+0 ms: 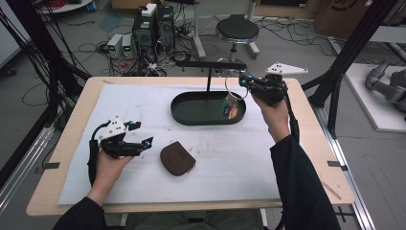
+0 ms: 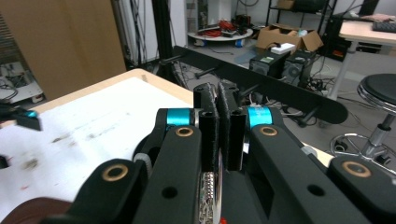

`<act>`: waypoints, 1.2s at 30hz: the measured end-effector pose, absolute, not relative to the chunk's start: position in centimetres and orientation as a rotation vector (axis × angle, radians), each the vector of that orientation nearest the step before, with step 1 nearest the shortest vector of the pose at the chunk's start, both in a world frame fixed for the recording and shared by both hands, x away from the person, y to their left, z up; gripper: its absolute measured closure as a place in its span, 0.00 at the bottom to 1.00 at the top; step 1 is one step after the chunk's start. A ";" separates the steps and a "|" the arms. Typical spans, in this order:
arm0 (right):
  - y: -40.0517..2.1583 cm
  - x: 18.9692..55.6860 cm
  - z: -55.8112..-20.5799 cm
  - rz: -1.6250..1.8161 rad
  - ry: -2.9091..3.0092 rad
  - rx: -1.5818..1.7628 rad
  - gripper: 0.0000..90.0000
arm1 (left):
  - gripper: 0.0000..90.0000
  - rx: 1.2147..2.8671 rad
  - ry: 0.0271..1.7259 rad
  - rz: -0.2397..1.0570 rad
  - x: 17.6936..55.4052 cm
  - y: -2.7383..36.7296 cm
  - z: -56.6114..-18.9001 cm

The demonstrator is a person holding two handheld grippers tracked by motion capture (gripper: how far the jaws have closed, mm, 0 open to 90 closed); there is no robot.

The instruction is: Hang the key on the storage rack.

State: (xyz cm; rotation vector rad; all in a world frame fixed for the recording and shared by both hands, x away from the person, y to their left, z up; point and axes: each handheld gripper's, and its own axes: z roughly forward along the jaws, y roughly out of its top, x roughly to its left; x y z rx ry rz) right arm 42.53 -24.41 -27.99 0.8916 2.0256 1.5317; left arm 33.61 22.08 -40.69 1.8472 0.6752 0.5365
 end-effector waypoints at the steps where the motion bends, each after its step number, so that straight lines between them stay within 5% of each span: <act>1: -24.4 42.8 -28.1 1.528 2.022 0.902 0.98 | 0.26 1.846 0.676 0.536 33.6 22.1 -40.7; 36: -25.8 49.8 -31.9 1.433 1.912 1.121 0.98 | 0.26 1.839 0.686 0.527 33.0 22.8 -41.0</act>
